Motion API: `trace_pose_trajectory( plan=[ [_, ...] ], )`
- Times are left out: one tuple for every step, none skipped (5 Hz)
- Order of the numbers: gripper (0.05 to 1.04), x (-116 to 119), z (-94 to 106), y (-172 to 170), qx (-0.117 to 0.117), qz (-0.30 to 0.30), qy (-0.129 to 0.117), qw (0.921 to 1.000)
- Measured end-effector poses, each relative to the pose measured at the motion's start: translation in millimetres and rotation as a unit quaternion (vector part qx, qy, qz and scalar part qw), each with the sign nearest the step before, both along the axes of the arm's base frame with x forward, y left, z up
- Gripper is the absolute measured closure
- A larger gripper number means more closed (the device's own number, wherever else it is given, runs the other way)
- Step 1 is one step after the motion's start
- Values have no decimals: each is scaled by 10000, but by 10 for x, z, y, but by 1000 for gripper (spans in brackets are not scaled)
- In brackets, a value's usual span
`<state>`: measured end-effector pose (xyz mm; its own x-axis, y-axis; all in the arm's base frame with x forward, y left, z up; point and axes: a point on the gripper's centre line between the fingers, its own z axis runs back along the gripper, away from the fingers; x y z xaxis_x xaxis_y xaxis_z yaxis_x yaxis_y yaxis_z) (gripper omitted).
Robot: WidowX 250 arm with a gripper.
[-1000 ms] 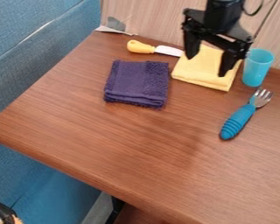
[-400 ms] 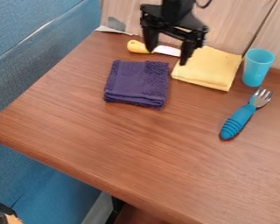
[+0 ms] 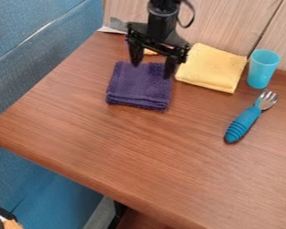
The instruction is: Moved the purple towel to the bottom right side of the table
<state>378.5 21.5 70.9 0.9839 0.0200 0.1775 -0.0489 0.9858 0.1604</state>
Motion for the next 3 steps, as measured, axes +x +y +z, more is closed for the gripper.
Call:
trace_pose_trajectory(
  plan=[
    [83,-13,-68,56,46,66,-90,9999],
    [83,2,-207,87,124,102,-33,9999],
    [83,2,-255,153,-17,227,-131,9997]
  ],
)
